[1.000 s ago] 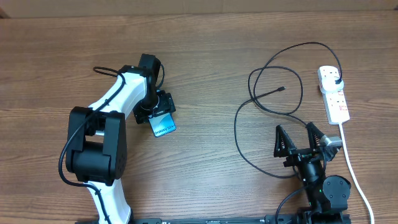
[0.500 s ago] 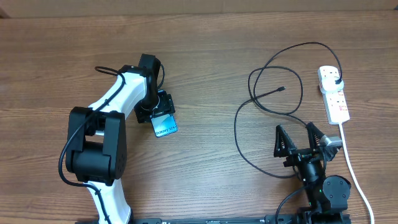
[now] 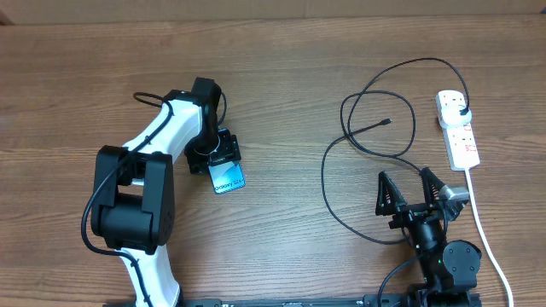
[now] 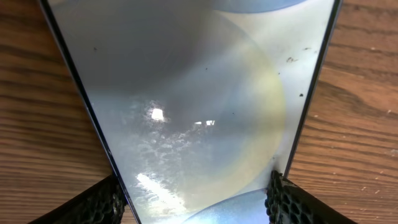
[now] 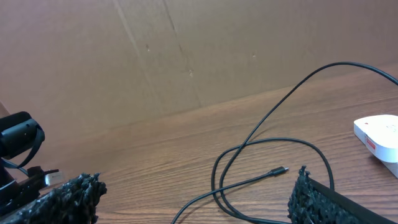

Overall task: Plug charger to phone and switch on socket
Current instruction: 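Close the left gripper on the phone's sides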

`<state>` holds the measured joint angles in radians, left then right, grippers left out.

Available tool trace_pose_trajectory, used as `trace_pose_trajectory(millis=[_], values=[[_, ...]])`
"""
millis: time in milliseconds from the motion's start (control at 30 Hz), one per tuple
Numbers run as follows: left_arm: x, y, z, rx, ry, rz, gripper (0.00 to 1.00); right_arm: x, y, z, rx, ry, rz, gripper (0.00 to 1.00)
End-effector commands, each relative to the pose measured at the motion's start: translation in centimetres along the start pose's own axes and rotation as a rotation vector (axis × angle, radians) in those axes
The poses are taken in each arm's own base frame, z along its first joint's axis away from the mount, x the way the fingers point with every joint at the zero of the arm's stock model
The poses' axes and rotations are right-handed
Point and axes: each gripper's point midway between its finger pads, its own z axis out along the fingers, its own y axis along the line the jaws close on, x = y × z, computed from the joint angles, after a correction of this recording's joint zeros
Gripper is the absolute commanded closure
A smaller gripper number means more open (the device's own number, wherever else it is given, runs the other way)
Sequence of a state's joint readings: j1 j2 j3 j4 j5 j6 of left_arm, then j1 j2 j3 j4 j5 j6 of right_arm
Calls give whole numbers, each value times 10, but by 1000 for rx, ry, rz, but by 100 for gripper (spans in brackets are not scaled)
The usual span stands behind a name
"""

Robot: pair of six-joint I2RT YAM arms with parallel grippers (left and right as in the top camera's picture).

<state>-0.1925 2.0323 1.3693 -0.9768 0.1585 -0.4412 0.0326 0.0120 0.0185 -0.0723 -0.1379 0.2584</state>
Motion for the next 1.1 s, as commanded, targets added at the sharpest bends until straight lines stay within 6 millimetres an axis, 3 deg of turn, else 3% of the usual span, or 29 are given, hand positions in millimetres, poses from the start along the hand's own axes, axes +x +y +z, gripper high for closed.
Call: trace_pose_trajectory(millis=[0, 1067], values=[[11, -7, 12, 5, 47, 39, 25, 2, -2, 0, 5, -3, 2, 0], [16, -13, 13, -9, 50, 35, 24, 2, -2, 0, 5, -3, 2, 0]])
